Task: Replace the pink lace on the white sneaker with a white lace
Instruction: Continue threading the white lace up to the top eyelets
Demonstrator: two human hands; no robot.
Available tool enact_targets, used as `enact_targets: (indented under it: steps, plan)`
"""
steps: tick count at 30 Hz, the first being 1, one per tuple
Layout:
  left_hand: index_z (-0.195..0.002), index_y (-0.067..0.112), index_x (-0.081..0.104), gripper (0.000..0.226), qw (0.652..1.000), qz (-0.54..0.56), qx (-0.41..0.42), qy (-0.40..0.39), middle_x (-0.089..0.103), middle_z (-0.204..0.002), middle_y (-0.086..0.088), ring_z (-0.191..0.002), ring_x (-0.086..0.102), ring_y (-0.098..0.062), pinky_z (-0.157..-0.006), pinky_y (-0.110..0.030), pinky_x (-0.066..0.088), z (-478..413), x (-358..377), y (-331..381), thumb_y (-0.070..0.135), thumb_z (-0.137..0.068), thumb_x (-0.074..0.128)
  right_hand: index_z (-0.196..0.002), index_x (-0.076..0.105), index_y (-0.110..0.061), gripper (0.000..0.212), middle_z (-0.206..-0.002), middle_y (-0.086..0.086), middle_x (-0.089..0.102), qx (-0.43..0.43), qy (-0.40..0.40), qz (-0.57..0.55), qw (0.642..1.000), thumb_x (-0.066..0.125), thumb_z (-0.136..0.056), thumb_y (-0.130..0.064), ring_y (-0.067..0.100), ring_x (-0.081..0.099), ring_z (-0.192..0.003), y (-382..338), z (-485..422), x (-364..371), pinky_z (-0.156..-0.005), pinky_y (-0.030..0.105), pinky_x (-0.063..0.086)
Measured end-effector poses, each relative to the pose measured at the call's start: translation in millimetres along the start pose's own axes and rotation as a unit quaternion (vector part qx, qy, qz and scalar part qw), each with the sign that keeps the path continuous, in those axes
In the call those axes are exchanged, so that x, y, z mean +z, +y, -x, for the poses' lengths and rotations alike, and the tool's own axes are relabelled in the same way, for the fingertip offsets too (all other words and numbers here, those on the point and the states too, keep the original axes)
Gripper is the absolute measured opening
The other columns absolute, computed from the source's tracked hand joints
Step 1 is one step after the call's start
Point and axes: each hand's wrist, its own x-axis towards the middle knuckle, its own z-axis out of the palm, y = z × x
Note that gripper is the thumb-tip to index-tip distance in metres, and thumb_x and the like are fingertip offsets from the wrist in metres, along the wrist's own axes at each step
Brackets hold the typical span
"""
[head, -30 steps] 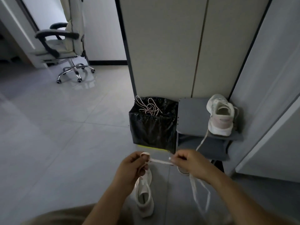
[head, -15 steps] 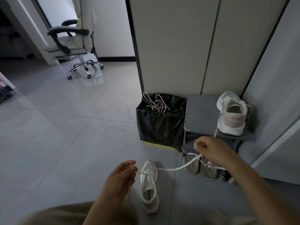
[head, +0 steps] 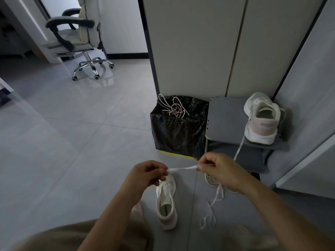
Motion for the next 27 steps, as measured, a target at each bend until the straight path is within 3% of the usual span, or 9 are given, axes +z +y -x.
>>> enact_targets:
  steps: [4, 7, 9, 11, 12, 14, 16, 22, 27]
  plan:
    - [-0.089, 0.003, 0.062, 0.016, 0.998, -0.031, 0.052, -0.020, 0.066, -0.063, -0.006, -0.050, 0.058, -0.010, -0.047, -0.019, 0.045, -9, 21, -5, -0.011, -0.084, 0.056, -0.106, 0.053, -0.024, 0.022, -0.096, -0.006, 0.059, 0.031, -0.067, -0.046, 0.996, 0.062, -0.087, -0.030, 0.001, 0.061, -0.077, -1, 1, 21, -0.068, 0.016, 0.048]
    - [-0.098, 0.003, 0.058, 0.016, 0.997, 0.015, 0.062, -0.045, 0.067, -0.064, -0.005, -0.052, 0.060, -0.014, -0.047, -0.021, 0.046, -24, 35, -10, -0.005, -0.084, 0.059, -0.092, 0.060, -0.019, 0.005, -0.077, -0.005, 0.061, 0.008, -0.017, 0.007, 1.000, 0.056, -0.091, -0.021, -0.009, 0.053, -0.059, -2, -3, 21, -0.056, 0.007, 0.040]
    - [-0.098, 0.003, 0.057, 0.012, 0.997, 0.069, 0.020, -0.006, 0.067, -0.070, -0.009, -0.056, 0.060, -0.017, -0.050, -0.026, 0.048, -41, 33, -30, 0.001, -0.087, 0.058, -0.083, 0.060, -0.021, 0.011, -0.069, -0.006, 0.061, 0.004, 0.035, 0.049, 0.998, 0.055, -0.092, -0.021, -0.007, 0.052, -0.057, 3, -8, 10, -0.056, 0.008, 0.039]
    - [-0.096, 0.006, 0.055, 0.009, 0.997, -0.027, -0.037, 0.070, 0.065, -0.079, -0.010, -0.064, 0.059, -0.018, -0.059, -0.035, 0.050, -63, 24, -75, 0.006, -0.088, 0.059, -0.079, 0.059, -0.022, 0.013, -0.065, -0.005, 0.063, 0.016, 0.069, 0.048, 0.996, 0.054, -0.092, -0.020, -0.003, 0.051, -0.052, 7, -13, 0, -0.052, 0.011, 0.040]
    - [-0.098, 0.008, 0.053, 0.014, 0.983, -0.142, -0.070, 0.095, 0.063, -0.089, -0.011, -0.072, 0.059, -0.019, -0.068, -0.036, 0.050, -72, 18, -101, 0.011, -0.087, 0.061, -0.079, 0.058, -0.022, 0.013, -0.064, -0.005, 0.064, 0.023, 0.078, 0.042, 0.996, 0.054, -0.092, -0.019, -0.001, 0.051, -0.049, 8, -16, -3, -0.051, 0.011, 0.040]
    - [-0.115, 0.013, 0.045, 0.034, 0.915, -0.377, -0.128, 0.060, 0.053, -0.116, -0.009, -0.099, 0.056, -0.022, -0.085, -0.033, 0.044, -85, 8, -151, 0.021, -0.086, 0.062, -0.078, 0.056, -0.021, 0.014, -0.065, -0.005, 0.066, 0.026, 0.084, 0.034, 0.996, 0.054, -0.091, -0.017, 0.001, 0.052, -0.047, 10, -20, -6, -0.050, 0.011, 0.040]
    - [-0.130, 0.016, 0.032, 0.050, 0.845, -0.509, -0.164, 0.019, 0.041, -0.129, -0.007, -0.117, 0.047, -0.025, -0.094, -0.032, 0.039, -93, 3, -186, 0.023, -0.088, 0.057, -0.079, 0.055, -0.019, 0.013, -0.067, -0.004, 0.067, 0.028, 0.087, 0.020, 0.996, 0.053, -0.091, -0.015, 0.002, 0.053, -0.047, 10, -22, -9, -0.048, 0.010, 0.038]
    - [-0.146, 0.012, 0.003, 0.078, 0.787, -0.593, -0.169, -0.022, 0.033, -0.137, -0.008, -0.123, 0.042, -0.025, -0.098, -0.034, 0.039, -131, 13, -233, 0.031, -0.088, 0.052, -0.079, 0.056, -0.018, 0.011, -0.067, -0.004, 0.067, 0.055, 0.110, 0.004, 0.992, 0.055, -0.089, -0.013, 0.004, 0.054, -0.046, 17, -28, -18, -0.044, 0.011, 0.037]
    - [-0.147, 0.014, 0.005, 0.058, 0.763, -0.619, -0.180, -0.049, 0.046, -0.135, -0.009, -0.120, 0.050, -0.027, -0.098, -0.033, 0.038, -150, 8, -241, 0.021, -0.096, 0.032, -0.080, 0.057, -0.017, 0.009, -0.067, -0.005, 0.068, 0.087, 0.089, -0.010, 0.992, 0.056, -0.088, -0.014, 0.003, 0.054, -0.045, 19, -30, -19, -0.044, 0.010, 0.038]
